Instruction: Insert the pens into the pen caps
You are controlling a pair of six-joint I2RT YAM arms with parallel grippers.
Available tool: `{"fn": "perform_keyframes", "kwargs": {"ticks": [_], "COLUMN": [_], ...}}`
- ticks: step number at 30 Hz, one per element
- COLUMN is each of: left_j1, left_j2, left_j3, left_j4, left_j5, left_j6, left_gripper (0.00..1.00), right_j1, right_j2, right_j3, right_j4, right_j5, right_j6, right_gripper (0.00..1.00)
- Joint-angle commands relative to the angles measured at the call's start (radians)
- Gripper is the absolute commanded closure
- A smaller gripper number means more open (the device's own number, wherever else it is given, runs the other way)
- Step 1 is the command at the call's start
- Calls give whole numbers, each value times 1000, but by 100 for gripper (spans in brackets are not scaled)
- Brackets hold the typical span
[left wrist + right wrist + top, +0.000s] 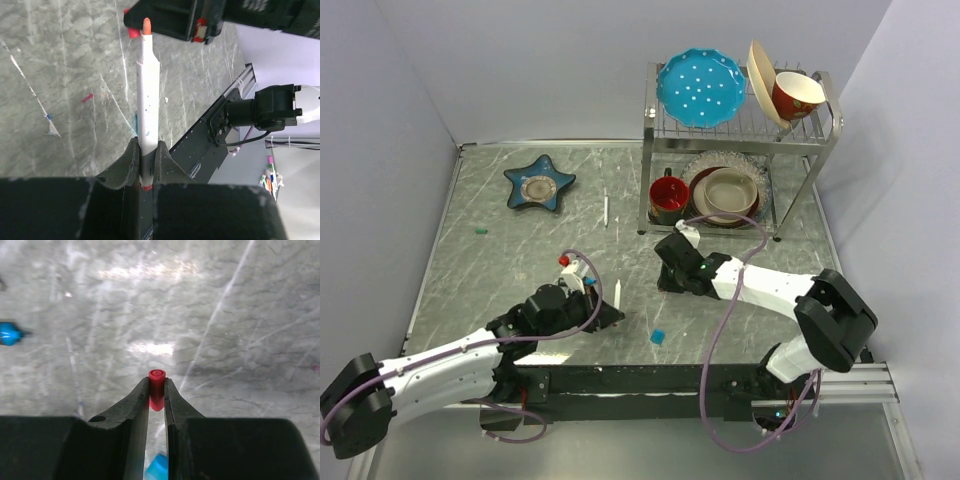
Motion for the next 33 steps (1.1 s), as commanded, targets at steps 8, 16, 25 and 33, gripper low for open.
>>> {"fn": "perform_keyframes", "kwargs": {"ticks": [8, 16, 25, 33], "left_j1": [-3, -3, -3, -3], "left_j2": [102, 120, 116, 132], "left_j3": [16, 56, 67, 76], "left_j4": [198, 201, 201, 204], "left_j5": [90, 115, 135, 144], "left_j6": [-7, 18, 38, 42], "left_gripper": [99, 99, 99, 99], "right_j1": [39, 66, 88, 100], "right_j2": [-234, -311, -329, -312], "right_j3": [-27, -27, -21, 2], "right_j4": [177, 225, 257, 248], "right_j5": [-39, -51, -43, -36], "right_j6": [39, 75, 95, 100], "right_gripper": [81, 81, 81, 81]}}
